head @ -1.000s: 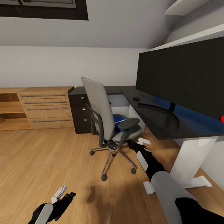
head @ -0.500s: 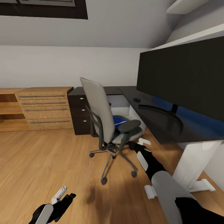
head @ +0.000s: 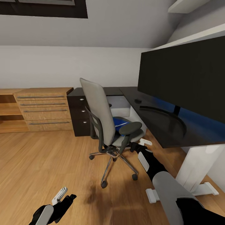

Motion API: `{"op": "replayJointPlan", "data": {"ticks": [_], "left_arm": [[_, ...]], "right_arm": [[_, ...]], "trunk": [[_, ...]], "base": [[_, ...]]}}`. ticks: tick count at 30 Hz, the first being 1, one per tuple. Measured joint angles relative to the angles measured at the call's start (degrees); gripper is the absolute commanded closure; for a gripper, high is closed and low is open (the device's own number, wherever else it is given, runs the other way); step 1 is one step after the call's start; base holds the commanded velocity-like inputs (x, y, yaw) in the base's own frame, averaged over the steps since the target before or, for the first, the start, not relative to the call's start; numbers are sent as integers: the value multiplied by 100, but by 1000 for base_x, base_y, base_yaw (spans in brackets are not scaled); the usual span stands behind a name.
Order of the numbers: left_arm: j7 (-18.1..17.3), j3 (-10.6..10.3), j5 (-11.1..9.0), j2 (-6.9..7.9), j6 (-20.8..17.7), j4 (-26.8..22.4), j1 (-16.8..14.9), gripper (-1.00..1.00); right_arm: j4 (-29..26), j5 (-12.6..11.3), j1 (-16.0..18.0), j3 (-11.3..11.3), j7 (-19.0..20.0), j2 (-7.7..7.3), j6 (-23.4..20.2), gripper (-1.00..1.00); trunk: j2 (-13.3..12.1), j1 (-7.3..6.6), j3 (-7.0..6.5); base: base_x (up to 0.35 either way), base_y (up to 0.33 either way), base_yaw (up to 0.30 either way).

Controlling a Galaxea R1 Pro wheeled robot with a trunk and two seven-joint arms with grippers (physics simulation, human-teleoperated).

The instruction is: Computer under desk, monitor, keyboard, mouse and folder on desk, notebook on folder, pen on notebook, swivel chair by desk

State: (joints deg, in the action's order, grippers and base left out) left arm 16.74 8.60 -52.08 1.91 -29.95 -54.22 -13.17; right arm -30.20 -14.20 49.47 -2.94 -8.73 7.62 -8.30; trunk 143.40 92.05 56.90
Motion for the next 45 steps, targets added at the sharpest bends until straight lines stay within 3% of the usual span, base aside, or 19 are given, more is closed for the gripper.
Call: {"op": "replayJointPlan", "data": {"ticks": [29, 45], "left_arm": [[1, 8, 3, -6, 0, 0, 1, -100], [0, 8, -13, -15, 0, 0, 1, -100]], "right_arm": [[-69, 31, -34, 66, 69, 14, 23, -100], [-68, 13, -34, 86, 83, 16, 63, -100]], "trunk": [[0, 0, 0], [0, 0, 0]], "base": [[0, 0, 83], [0, 0, 234]]}}
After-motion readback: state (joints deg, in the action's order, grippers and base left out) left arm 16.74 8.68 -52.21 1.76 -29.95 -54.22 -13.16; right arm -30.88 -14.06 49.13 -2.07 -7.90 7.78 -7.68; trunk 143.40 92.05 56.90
